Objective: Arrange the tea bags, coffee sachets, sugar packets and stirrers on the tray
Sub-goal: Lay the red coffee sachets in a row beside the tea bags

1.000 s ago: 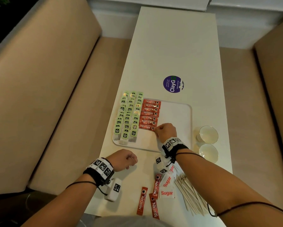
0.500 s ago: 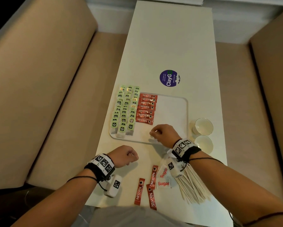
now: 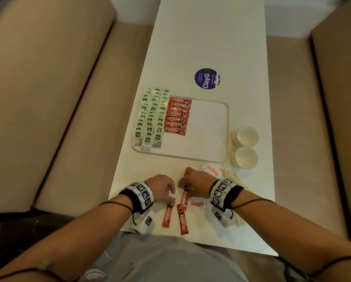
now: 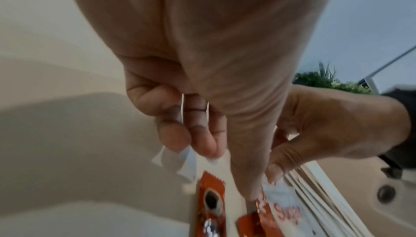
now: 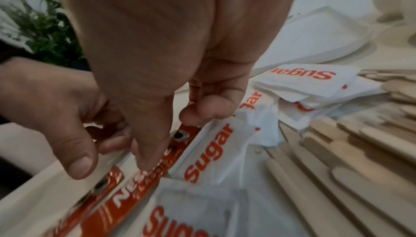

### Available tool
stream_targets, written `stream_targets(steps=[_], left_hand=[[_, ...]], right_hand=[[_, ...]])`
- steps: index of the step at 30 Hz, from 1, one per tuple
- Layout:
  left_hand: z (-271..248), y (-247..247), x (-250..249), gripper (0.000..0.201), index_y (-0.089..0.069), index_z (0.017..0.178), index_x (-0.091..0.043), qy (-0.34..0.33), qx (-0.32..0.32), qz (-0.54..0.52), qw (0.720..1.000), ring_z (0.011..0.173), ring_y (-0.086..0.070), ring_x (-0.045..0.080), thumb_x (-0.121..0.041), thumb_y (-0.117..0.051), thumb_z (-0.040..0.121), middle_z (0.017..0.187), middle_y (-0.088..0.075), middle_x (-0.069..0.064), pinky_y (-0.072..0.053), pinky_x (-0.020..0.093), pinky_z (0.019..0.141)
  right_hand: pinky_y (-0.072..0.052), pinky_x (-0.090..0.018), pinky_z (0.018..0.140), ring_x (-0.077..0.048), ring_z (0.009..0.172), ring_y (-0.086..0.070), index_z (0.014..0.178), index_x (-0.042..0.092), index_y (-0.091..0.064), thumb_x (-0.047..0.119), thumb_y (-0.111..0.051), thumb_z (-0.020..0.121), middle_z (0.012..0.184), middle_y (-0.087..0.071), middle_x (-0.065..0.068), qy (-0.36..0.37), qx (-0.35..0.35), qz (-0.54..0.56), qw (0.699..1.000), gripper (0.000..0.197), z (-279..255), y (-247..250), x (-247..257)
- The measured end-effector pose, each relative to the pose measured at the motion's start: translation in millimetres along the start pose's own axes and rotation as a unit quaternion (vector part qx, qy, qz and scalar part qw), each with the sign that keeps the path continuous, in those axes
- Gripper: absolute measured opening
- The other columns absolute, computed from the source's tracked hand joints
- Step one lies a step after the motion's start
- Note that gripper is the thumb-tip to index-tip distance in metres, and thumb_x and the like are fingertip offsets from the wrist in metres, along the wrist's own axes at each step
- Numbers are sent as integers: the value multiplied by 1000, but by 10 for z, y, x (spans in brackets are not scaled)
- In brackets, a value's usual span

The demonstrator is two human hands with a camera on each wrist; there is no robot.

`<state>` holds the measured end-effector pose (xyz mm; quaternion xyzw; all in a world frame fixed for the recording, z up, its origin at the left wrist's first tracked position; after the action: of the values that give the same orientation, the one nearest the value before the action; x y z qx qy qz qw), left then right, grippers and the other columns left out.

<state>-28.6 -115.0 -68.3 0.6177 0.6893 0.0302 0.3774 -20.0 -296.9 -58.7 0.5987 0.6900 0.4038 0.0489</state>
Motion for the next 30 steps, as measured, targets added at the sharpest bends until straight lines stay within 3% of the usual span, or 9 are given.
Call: stream_targets(steps=[5, 10, 15, 18, 21, 23, 26, 28, 30], left_hand=[[-29, -96, -52, 49, -65, 85, -22, 49, -21, 146, 988, 75, -63, 15, -63, -82, 65, 81, -67, -6, -53, 30, 68], [-36, -126, -52, 42, -70, 77, -17, 62, -40, 164, 984, 68, -66, 19, -58, -78, 71, 72, -69, -2, -58, 33, 69], [-37, -134, 13, 23, -71, 74, -17, 81, -63, 103, 989, 69, -66, 19, -38, -76, 79, 73, -70, -1, -55, 29, 66], [-18, -99, 56, 20, -69, 74, -16, 78, -64, 42, 994, 71, -65, 19, -33, -71, 84, 74, -70, 1, -49, 27, 64], [-36, -11, 19, 18, -60, 77, -16, 67, -72, -25, 995, 70, -58, 18, -29, -66, 87, 76, -64, 0, -42, 29, 62], [-48, 47, -16, 20, -60, 82, -10, 65, -73, -71, 993, 71, -59, 21, -29, -63, 88, 79, -65, 5, -44, 34, 65], [-92, 89, -81, 20, -57, 94, -3, 66, -50, -211, 974, 73, -66, 25, -23, -56, 94, 89, -74, 17, -54, 41, 70], [-145, 90, -153, 11, -50, 97, -6, 60, -25, -320, 945, 71, -69, 28, -16, -50, 98, 91, -75, 20, -54, 38, 64], [-195, 107, -204, 8, -48, 98, -7, 65, -26, -363, 929, 65, -66, 30, -14, -45, 99, 87, -72, 20, -51, 34, 55]], right_hand=[[-58, -39, 83, -23, 90, -63, 124, 27, -64, 26, -79, 84, 123, -46, 4, 16, -12, -30, 999, 43, -2, -94, 56], [-51, -30, 71, -19, 79, -56, 112, 26, -67, 22, -75, 89, 117, -46, 4, 30, -42, -49, 997, 25, -27, -147, 30], [-57, -35, 78, -22, 84, -62, 106, 24, -70, 25, -66, 96, 114, -50, 3, 39, -47, -32, 998, 11, -49, -152, 9], [-54, -32, 79, -21, 88, -63, 109, 26, -72, 25, -62, 98, 112, -56, 3, 53, -57, -18, 997, 15, -49, -131, 2], [-52, -31, 80, -21, 92, -63, 116, 26, -72, 25, -60, 100, 114, -60, 2, 68, -78, -4, 995, 20, -68, -101, 15], [-52, -32, 82, -19, 93, -62, 118, 25, -71, 27, -59, 101, 112, -61, 1, 73, -92, 18, 993, 21, -81, -72, 48], [-52, -34, 84, -19, 94, -63, 118, 22, -70, 31, -61, 100, 107, -64, 1, 70, -126, 57, 988, 22, -82, -26, 110], [-53, -36, 84, -20, 95, -63, 117, 19, -69, 33, -62, 100, 106, -67, 0, 65, -145, 74, 984, 23, -77, 0, 136], [-52, -35, 83, -19, 93, -62, 116, 18, -66, 37, -62, 99, 107, -68, 0, 57, -161, 86, 982, 25, -70, 20, 143]])
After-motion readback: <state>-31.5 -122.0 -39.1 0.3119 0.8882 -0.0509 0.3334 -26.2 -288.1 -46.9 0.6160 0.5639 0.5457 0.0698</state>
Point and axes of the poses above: each hand's wrist, its own z-axis towards the middle knuckle, its own y-axis out of the back of the hand, x = y × z, the point moved 2 cm from there along z, towards the middle knuckle
